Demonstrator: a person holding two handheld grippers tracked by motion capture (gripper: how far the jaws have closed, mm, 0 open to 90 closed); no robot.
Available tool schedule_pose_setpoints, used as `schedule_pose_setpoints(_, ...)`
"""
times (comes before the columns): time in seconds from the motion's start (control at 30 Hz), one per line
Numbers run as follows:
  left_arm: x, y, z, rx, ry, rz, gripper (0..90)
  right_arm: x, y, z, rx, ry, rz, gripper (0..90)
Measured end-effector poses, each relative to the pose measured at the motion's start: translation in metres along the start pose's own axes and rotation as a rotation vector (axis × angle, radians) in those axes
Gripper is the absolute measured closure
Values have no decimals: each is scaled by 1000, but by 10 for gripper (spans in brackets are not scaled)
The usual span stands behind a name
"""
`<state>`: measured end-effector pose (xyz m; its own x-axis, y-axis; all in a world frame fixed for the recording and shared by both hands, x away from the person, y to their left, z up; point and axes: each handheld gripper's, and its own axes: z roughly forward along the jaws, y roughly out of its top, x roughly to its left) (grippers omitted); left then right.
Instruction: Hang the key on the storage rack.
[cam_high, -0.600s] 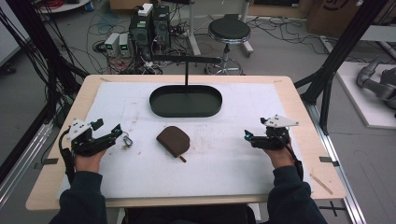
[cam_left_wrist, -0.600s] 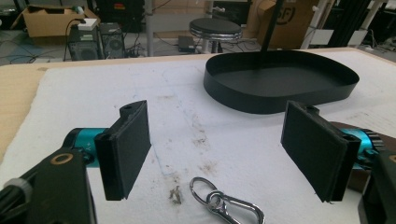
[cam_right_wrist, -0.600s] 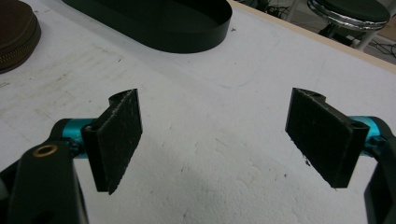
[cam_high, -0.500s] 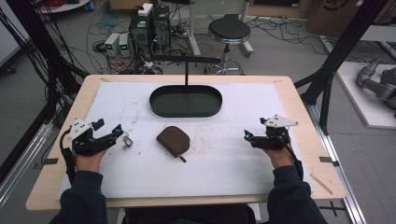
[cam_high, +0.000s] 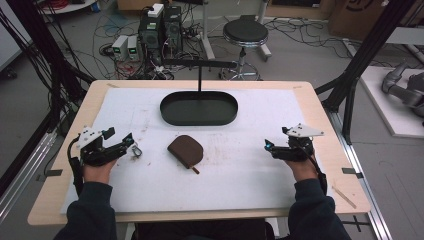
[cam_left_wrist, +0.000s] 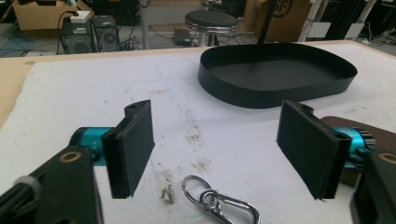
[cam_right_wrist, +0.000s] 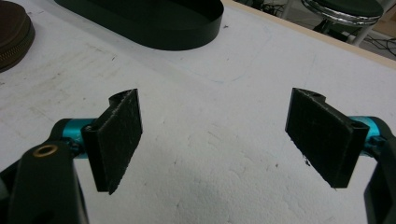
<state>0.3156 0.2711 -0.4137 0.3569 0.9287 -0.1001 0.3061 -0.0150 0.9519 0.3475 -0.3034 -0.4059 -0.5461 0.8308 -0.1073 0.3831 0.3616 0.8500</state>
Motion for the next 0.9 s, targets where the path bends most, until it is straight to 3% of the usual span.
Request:
schedule_pose_setpoints(0.13,2,-1,1,25,7,-7,338,1,0,-1,-2,-5,-7,191)
schedule_pose_setpoints(0.17,4,-4,1,64,44,-27,363,2,1,-2,-2,-7,-13,191)
schedule_pose_setpoints(0.2,4,-4,1,64,44,-27,380,2,1,-2,-2,-7,-13,191)
schedule_pose_setpoints(0.23,10,-6,0,91,65,-64,395,4,1,-3,2,-8,-13,191)
schedule_pose_setpoints(0.43,21,-11,1,133,54,-121,456,6,2,-1,10,-10,-20,192)
schedule_pose_setpoints(0.47,22,-14,4,164,40,-128,459,6,2,0,15,-9,-23,192)
schedule_pose_setpoints(0.53,22,-15,6,181,30,-130,480,6,2,0,17,-8,-22,191)
schedule_pose_setpoints(0.57,20,-17,12,221,9,-120,472,7,2,1,20,-5,-20,192)
schedule_pose_setpoints(0.63,16,-18,18,263,40,-82,466,7,2,1,22,-3,-20,192)
schedule_pose_setpoints(0.83,15,-20,28,316,33,-72,552,8,2,2,26,1,-30,192)
schedule_pose_setpoints(0.9,15,-21,34,362,31,-70,597,9,2,3,28,3,-30,192)
